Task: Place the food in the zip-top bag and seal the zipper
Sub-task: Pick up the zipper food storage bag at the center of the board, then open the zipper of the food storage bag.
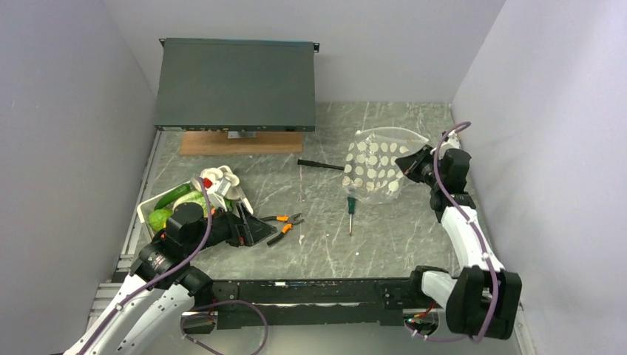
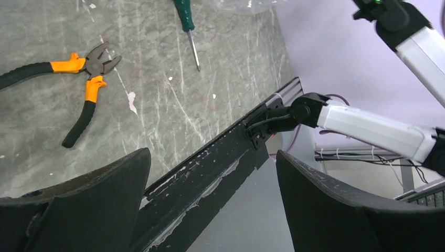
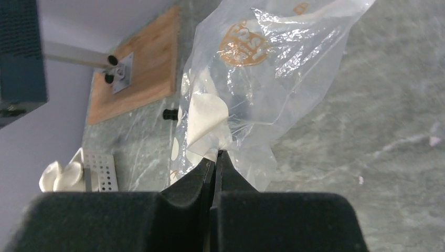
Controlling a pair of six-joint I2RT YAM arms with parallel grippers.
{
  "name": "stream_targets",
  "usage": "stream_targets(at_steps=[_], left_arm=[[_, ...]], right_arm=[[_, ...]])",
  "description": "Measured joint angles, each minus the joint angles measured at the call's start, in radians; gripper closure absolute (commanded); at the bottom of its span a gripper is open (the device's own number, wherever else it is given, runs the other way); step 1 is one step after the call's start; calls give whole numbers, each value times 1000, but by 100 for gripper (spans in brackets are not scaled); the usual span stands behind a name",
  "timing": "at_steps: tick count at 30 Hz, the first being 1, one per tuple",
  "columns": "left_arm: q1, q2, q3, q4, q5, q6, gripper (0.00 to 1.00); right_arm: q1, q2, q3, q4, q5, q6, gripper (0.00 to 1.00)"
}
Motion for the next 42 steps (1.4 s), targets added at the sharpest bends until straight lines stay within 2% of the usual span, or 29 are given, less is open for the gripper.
stream_targets(at_steps=[8,13,18,26,33,42], left_arm=[[-1,0,9,-26,-43,-61,4],[-1,0,34,-42,-87,-188,0],[-2,-6,68,-61,-135,-317,0],[-2,9,221,-176,-223,-451,4],[-2,29,315,-247,-273,-621,7],[-2,126,358,-263,-341,-760,13]], right_arm=[[276,-162,84,-156,185,-128,100],[468,-220,85,-230,299,-203,100],[622,-315,72,-231,388,-275,100],[880,-374,-3,-123,455,-413,100],[1164,-374,-69,29,529,-646,100],[1360,-247,-74,182,731,-880,100]])
